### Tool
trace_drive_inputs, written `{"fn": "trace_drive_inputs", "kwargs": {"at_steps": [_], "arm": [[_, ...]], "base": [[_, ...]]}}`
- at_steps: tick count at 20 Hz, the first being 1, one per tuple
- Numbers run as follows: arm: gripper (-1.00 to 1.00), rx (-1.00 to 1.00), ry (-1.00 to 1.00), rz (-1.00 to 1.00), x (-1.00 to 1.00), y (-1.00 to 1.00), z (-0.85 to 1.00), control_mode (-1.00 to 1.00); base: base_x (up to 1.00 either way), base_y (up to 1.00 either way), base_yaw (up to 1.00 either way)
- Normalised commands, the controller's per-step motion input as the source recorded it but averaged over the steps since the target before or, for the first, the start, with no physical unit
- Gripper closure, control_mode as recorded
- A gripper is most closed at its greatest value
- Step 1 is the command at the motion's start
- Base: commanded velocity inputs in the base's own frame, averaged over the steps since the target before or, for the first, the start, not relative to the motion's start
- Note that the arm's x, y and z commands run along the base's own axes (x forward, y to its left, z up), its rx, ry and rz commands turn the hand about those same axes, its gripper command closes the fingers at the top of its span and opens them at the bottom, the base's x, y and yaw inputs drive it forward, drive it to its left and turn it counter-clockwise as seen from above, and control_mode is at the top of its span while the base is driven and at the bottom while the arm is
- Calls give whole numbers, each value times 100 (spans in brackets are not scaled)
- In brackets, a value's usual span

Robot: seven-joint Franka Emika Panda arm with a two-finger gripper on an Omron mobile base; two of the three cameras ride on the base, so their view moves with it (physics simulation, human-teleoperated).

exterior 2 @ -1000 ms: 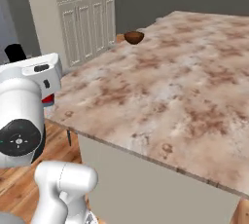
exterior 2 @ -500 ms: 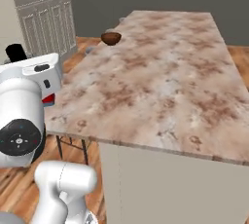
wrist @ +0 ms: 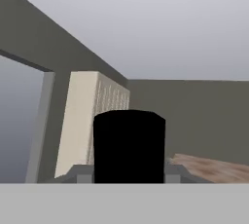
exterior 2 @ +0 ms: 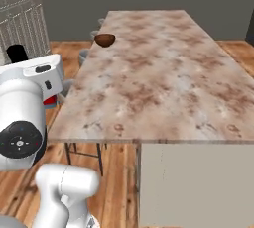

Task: There is a bowl on the dining counter. Grab a lemon wedge from the fridge and place it in the bowl. Then get the liquor bottle and glass cup from the cabinet and place them next to the bowl.

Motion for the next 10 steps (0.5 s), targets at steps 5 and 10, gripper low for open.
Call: {"fn": "trace_drive_inputs", "kwargs": {"at_steps": [5, 10], "arm": [[100, 0, 0, 0, 0, 0, 0, 100], [100, 0, 0, 0, 0, 0, 0, 100]], "base": [[-33, 96, -35], [-18, 99, -38]]}}
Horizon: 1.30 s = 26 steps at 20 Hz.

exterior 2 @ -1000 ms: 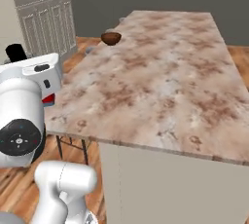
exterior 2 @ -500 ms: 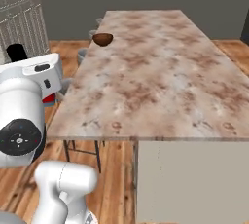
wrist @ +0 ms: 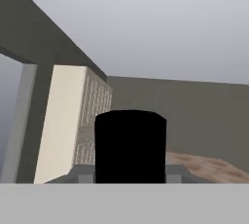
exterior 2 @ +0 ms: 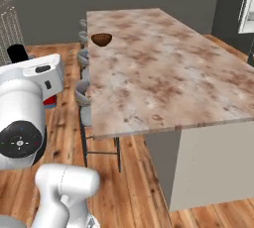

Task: There is a bowl on the dining counter. Grab a lemon wedge from the fridge and place it in the bowl. Then get the liquor bottle and glass cup from the cabinet and place them next to the bowl.

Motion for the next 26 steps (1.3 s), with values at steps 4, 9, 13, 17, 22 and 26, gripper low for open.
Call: {"fn": "trace_drive_inputs", "kwargs": {"at_steps": [4, 9, 13, 17, 22, 26], "arm": [[100, 0, 0, 0, 0, 0, 0, 100], [100, 0, 0, 0, 0, 0, 0, 100], [100, 0, 0, 0, 0, 0, 0, 100], [100, 0, 0, 0, 0, 0, 0, 100], [100, 0, 0, 0, 0, 0, 0, 100], [100, 0, 0, 0, 0, 0, 0, 100]], "base": [[-6, 100, -39], [-1, 100, -40], [16, 100, -44], [38, 100, -47], [44, 100, -45], [50, 100, -44]]}}
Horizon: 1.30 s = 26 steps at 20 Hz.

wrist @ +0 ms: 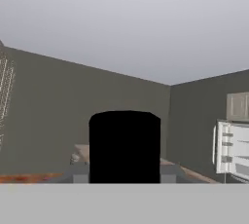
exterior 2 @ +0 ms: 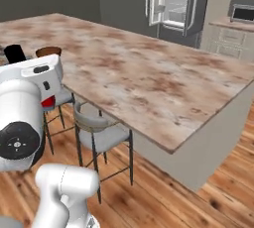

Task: There is a bowl on the dining counter. Grab a lemon wedge from the fridge and place it in the bowl. Then get the liquor bottle and glass cup from the cabinet and place them next to the bowl.

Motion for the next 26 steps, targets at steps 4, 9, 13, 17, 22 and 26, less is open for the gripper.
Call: {"fn": "trace_drive_inputs", "kwargs": {"at_steps": [4, 9, 13, 17, 22, 26], "arm": [[100, 0, 0, 0, 0, 0, 0, 100], [100, 0, 0, 0, 0, 0, 0, 100], [100, 0, 0, 0, 0, 0, 0, 100], [100, 0, 0, 0, 0, 0, 0, 100], [100, 0, 0, 0, 0, 0, 0, 100], [100, 0, 0, 0, 0, 0, 0, 100]], "base": [[7, 100, -43], [-15, 100, -37], [1, 100, -34], [13, 100, -35], [4, 100, -36], [0, 100, -35]]}}
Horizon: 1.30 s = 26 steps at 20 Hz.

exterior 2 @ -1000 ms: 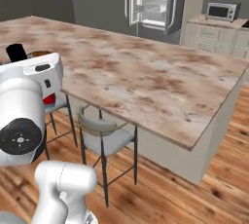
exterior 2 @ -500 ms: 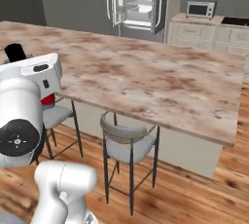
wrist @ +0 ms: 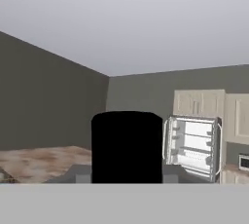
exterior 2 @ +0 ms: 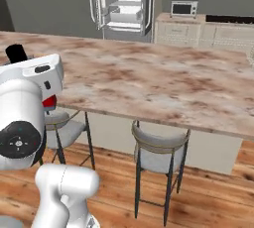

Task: There is a bowl on the dining counter. Grab a lemon wedge from the fridge and place it in the bowl. Then get the liquor bottle and glass cup from the cabinet and place them next to the bowl.

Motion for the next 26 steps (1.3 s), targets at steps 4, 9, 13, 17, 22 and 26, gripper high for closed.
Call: {"fn": "trace_drive_inputs", "kwargs": {"at_steps": [4, 9, 13, 17, 22, 26], "arm": [[100, 0, 0, 0, 0, 0, 0, 100], [100, 0, 0, 0, 0, 0, 0, 100], [100, 0, 0, 0, 0, 0, 0, 100], [100, 0, 0, 0, 0, 0, 0, 100], [100, 0, 0, 0, 0, 0, 0, 100], [100, 0, 0, 0, 0, 0, 0, 100]], "base": [[20, 100, -38], [40, 96, -41], [40, 72, -33], [48, 52, -22], [33, 42, 5], [35, 29, 23]]}}
